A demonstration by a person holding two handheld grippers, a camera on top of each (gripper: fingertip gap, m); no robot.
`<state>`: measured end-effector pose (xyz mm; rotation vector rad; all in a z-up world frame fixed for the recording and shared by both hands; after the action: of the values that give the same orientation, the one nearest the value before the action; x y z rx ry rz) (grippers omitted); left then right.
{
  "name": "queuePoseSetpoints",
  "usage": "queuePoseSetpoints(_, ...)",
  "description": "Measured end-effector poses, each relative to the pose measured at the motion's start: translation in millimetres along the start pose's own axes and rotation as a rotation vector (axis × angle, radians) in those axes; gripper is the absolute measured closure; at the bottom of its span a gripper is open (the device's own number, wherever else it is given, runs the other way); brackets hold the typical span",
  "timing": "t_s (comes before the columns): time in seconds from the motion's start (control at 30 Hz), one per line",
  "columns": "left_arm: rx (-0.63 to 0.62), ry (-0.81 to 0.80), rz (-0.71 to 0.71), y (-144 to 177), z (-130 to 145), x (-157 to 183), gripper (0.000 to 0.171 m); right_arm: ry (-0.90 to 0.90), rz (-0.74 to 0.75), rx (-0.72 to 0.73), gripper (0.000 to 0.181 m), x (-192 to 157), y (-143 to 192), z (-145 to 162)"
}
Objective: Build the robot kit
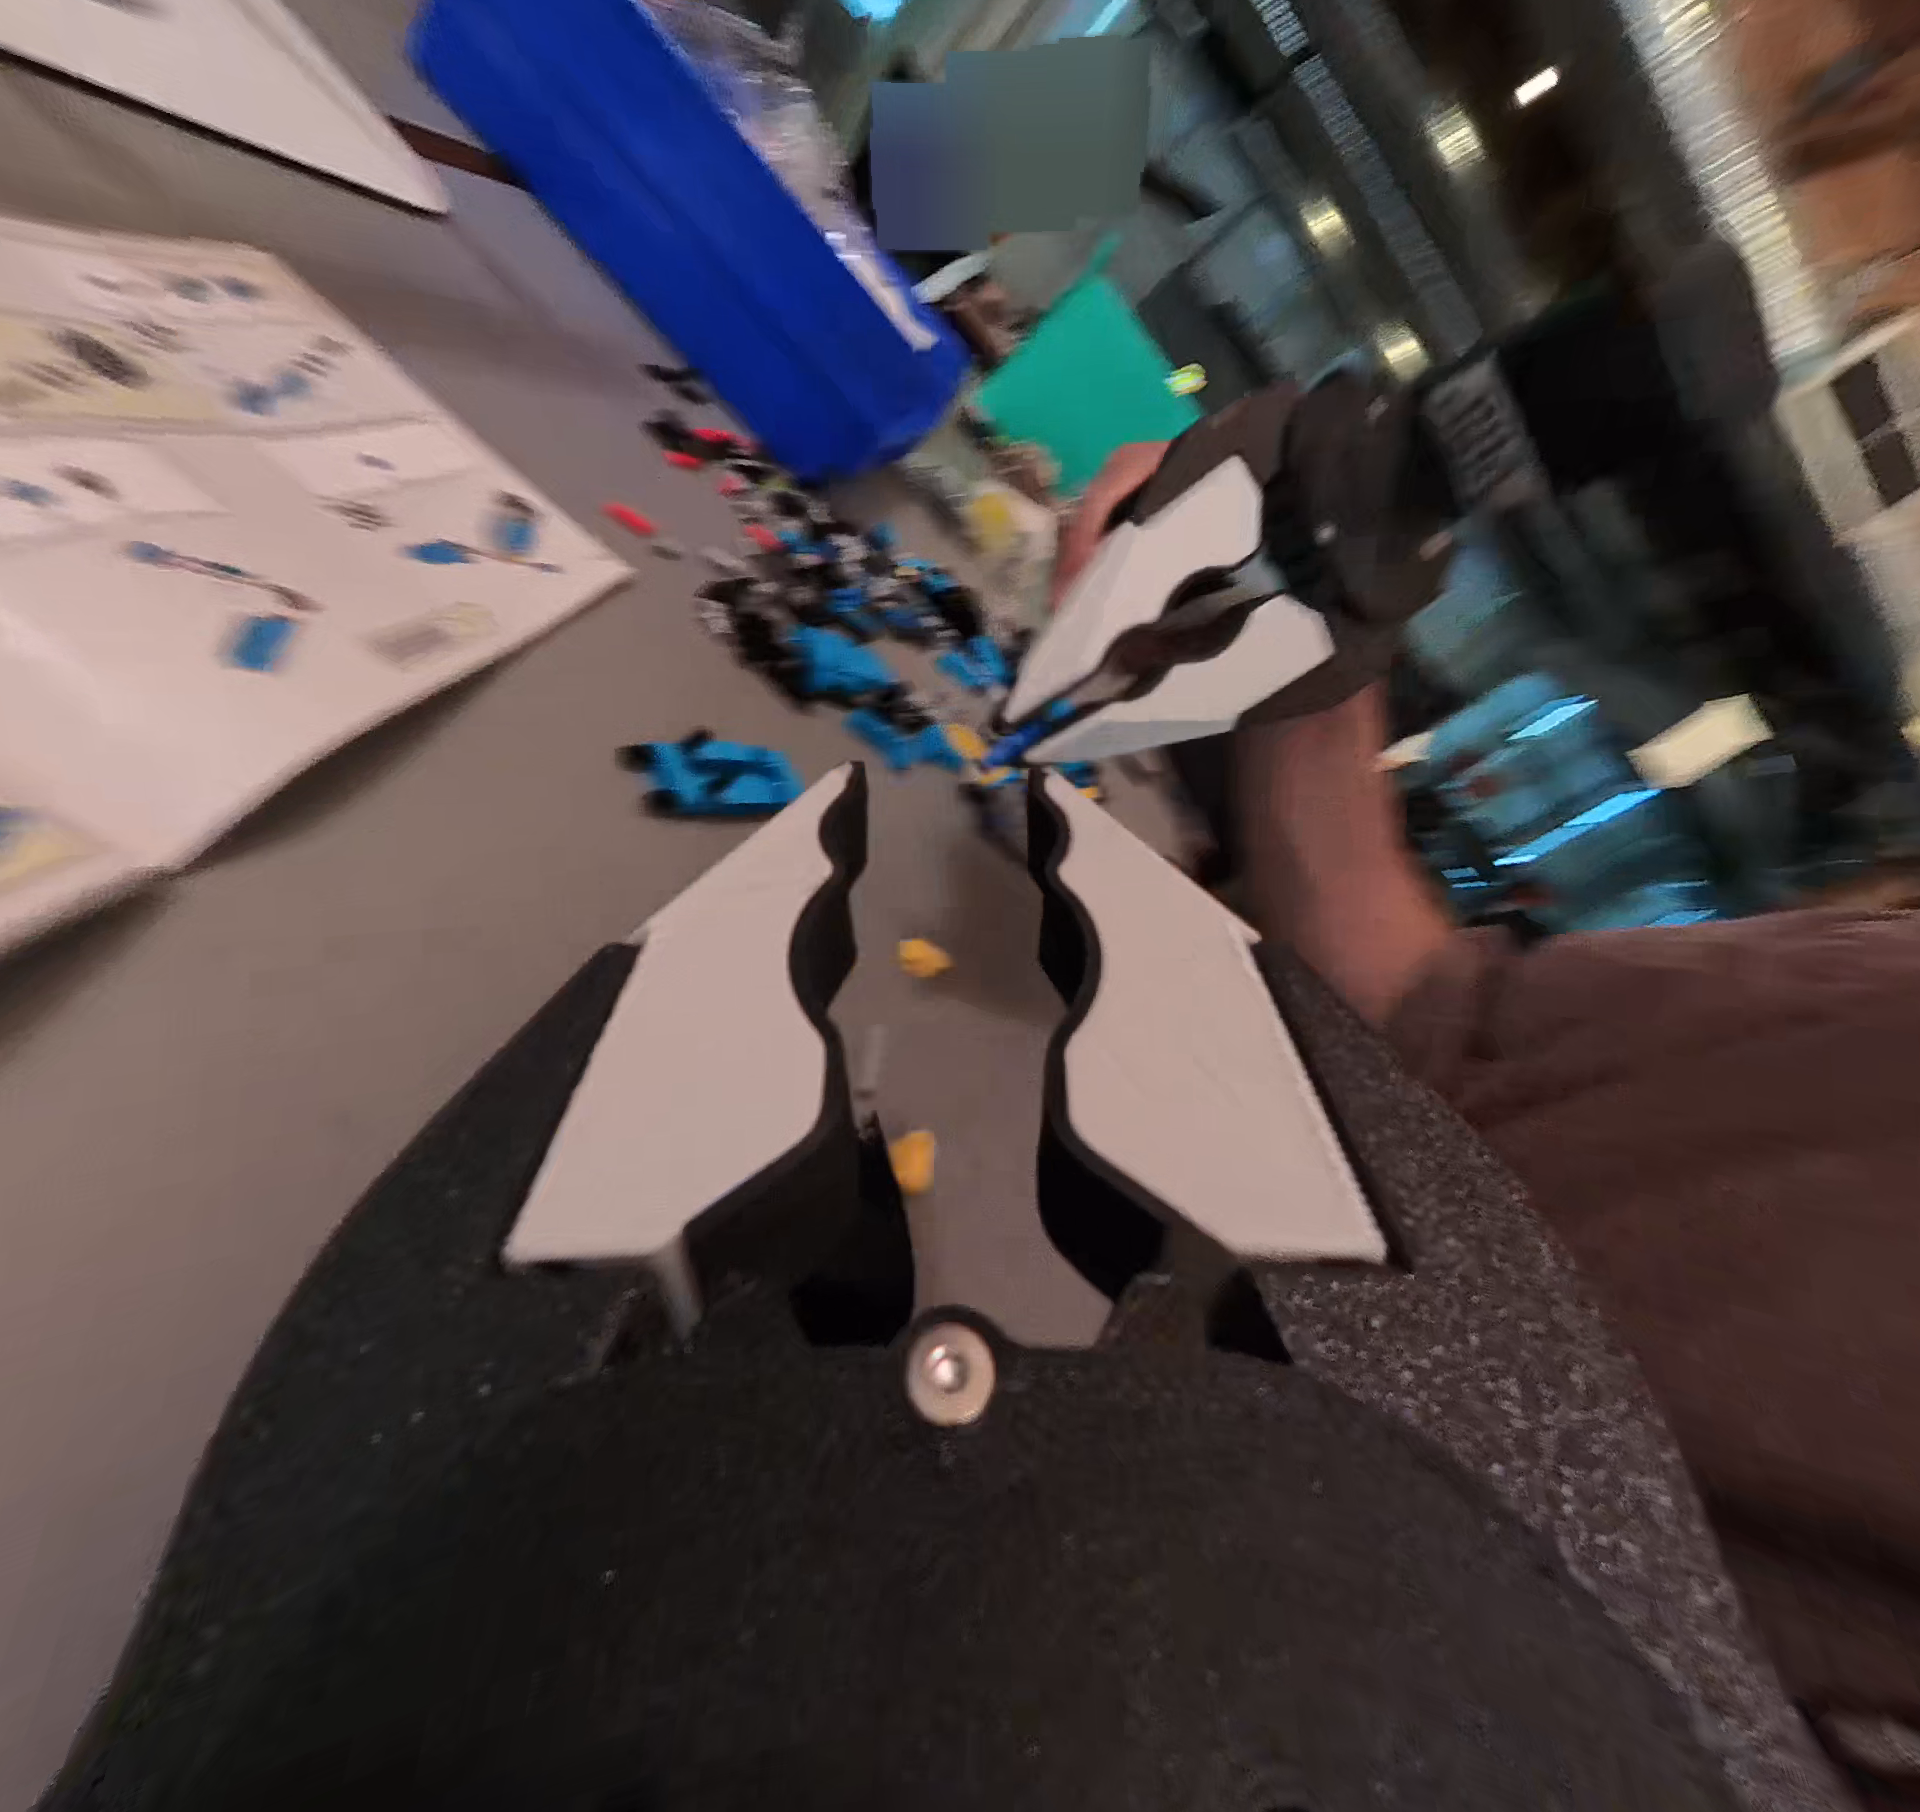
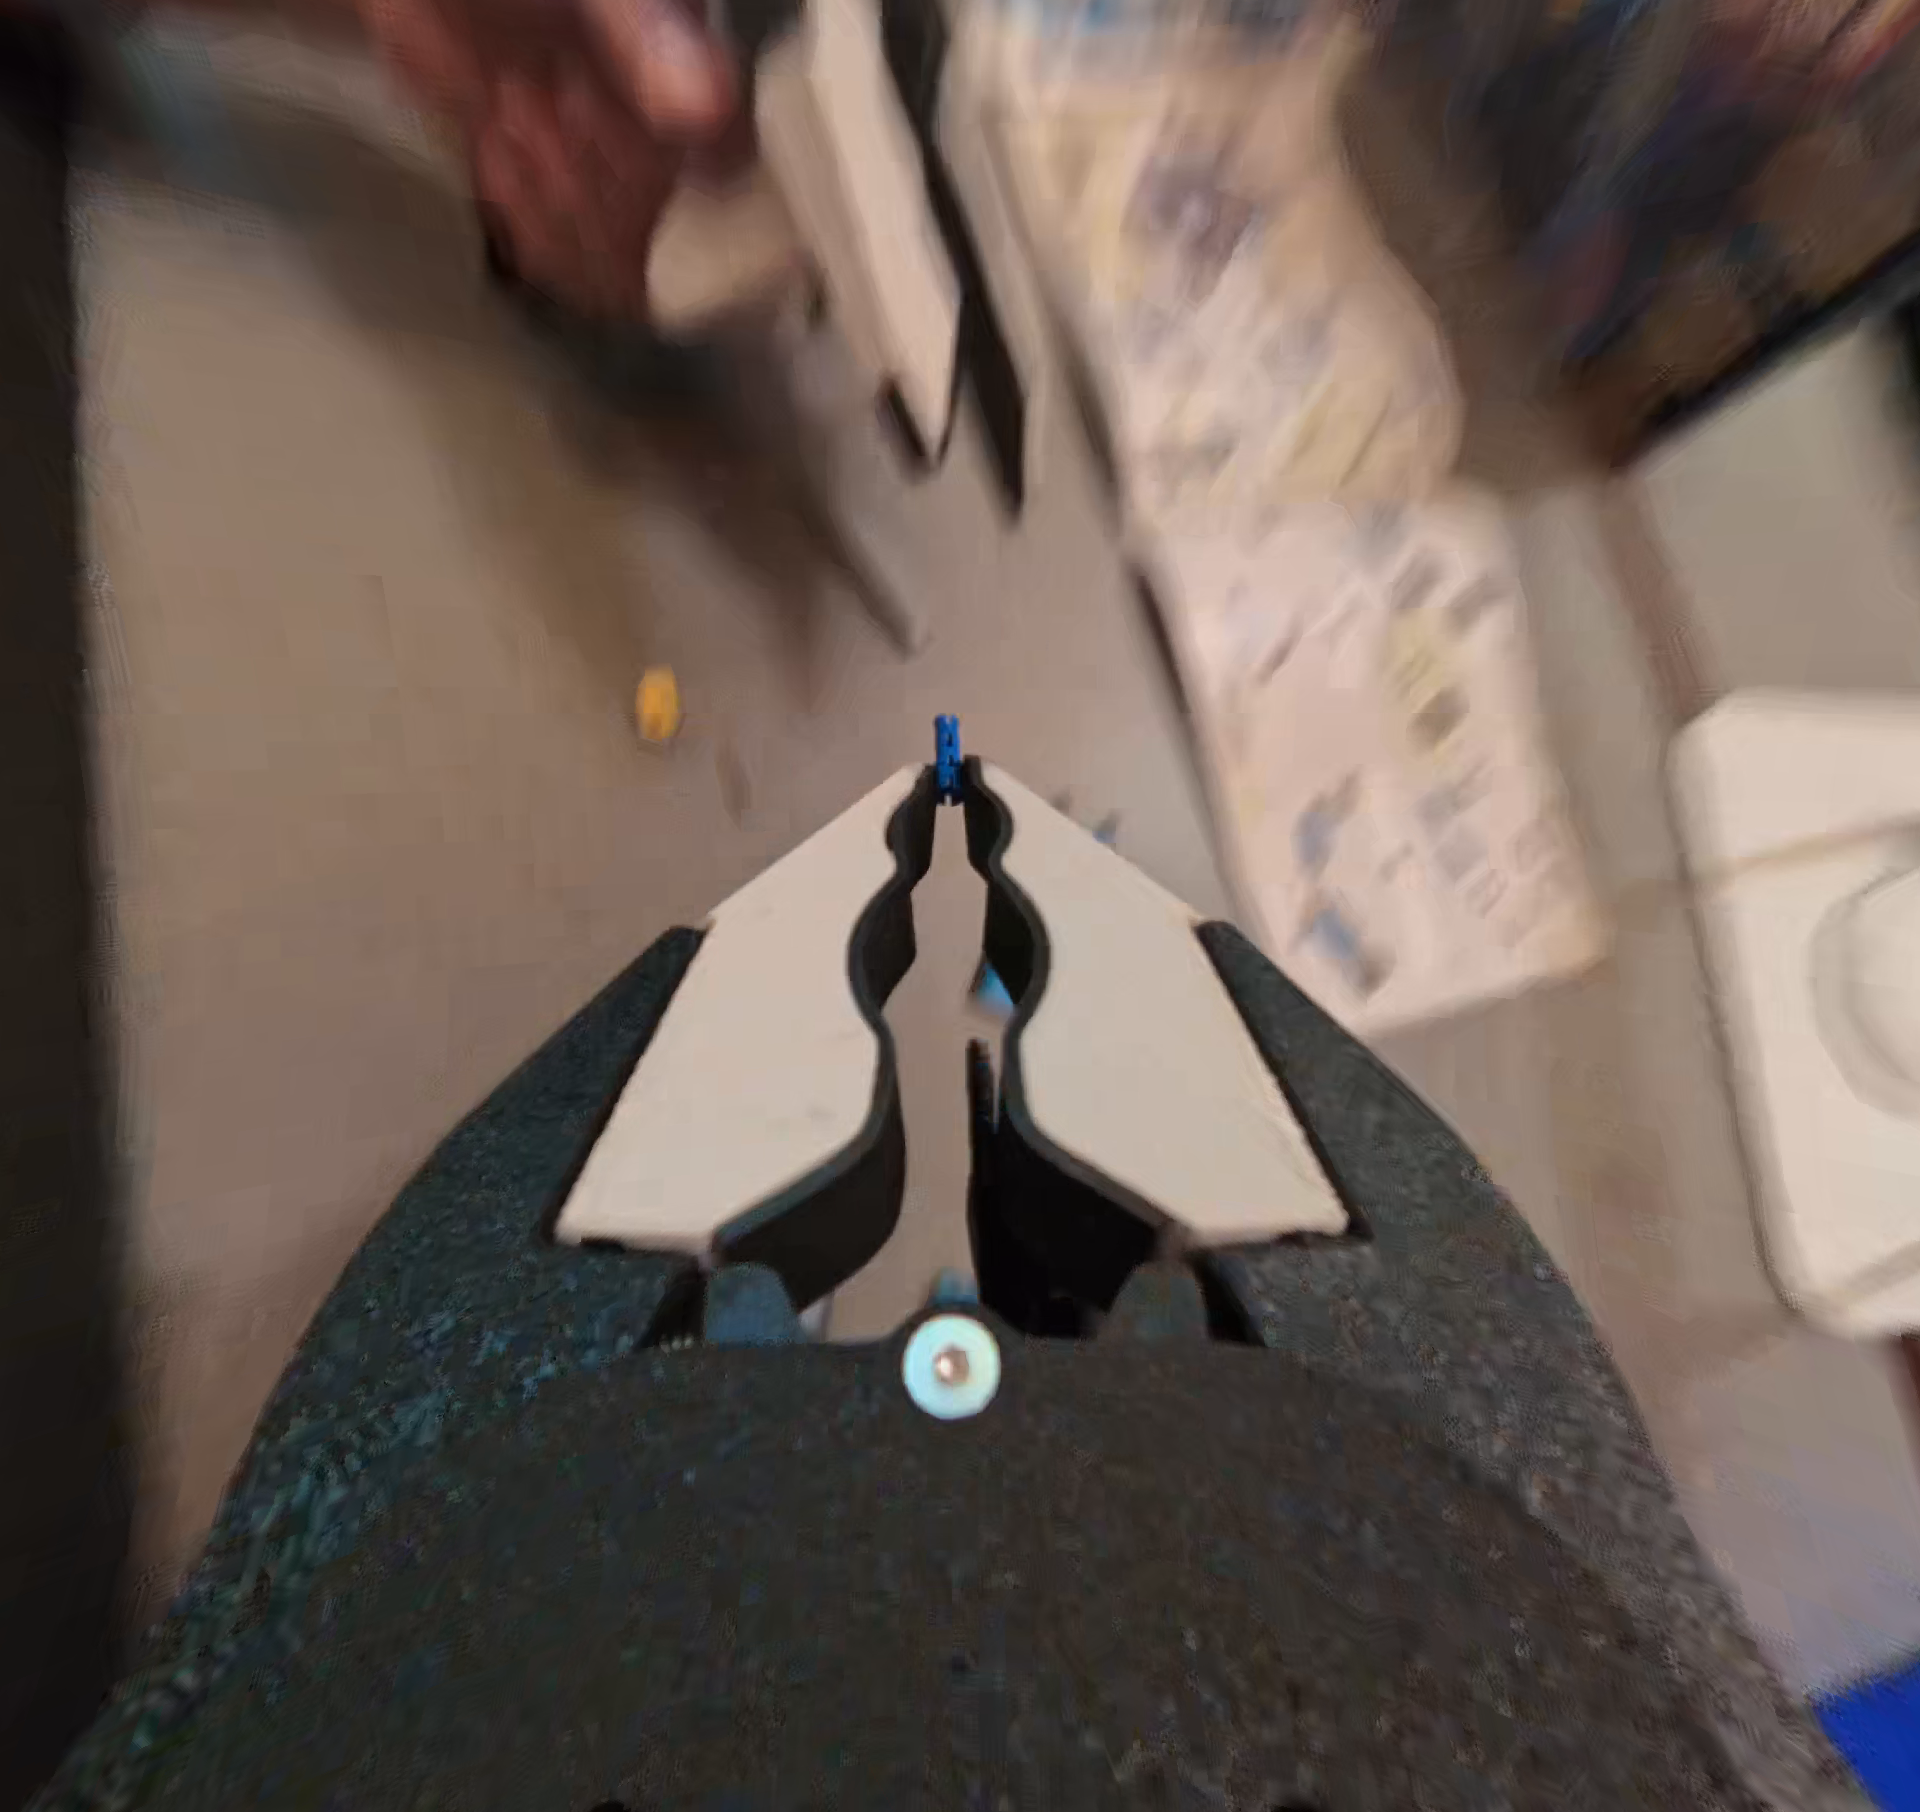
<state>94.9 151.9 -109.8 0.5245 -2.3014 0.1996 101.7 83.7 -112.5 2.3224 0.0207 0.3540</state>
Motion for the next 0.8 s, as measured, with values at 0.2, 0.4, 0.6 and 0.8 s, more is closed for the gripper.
queuePoseSetpoints(0.2,-0.057,-0.298,-0.347,16,-9,-31,0.149,-0.114,-0.17,-0.828,0.176,-6,26,113)
queuePoseSetpoints(0.4,-0.123,-0.345,-0.452,21,-5,-47,0.149,-0.081,-0.183,-0.909,0.176,-15,20,130)
queuePoseSetpoints(0.6,-0.145,-0.358,-0.494,27,-6,-54,0.149,-0.077,-0.157,-0.9,0.176,-13,18,130)
queuePoseSetpoints(0.8,-0.166,-0.364,-0.504,26,-2,-55,0.149,-0.086,-0.167,-0.889,0.173,-12,18,129)
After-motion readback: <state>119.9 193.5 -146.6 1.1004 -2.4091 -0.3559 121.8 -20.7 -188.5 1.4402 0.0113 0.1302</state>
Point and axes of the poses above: each gripper's, where its closed fingertips meet, y back along the fingers, z out of its underside, x = y × z across the jaws, the point moved 1 cm from there along y, back along the fingers, and after that the axes turned 5 degrees about z, right-handed, at the moved point
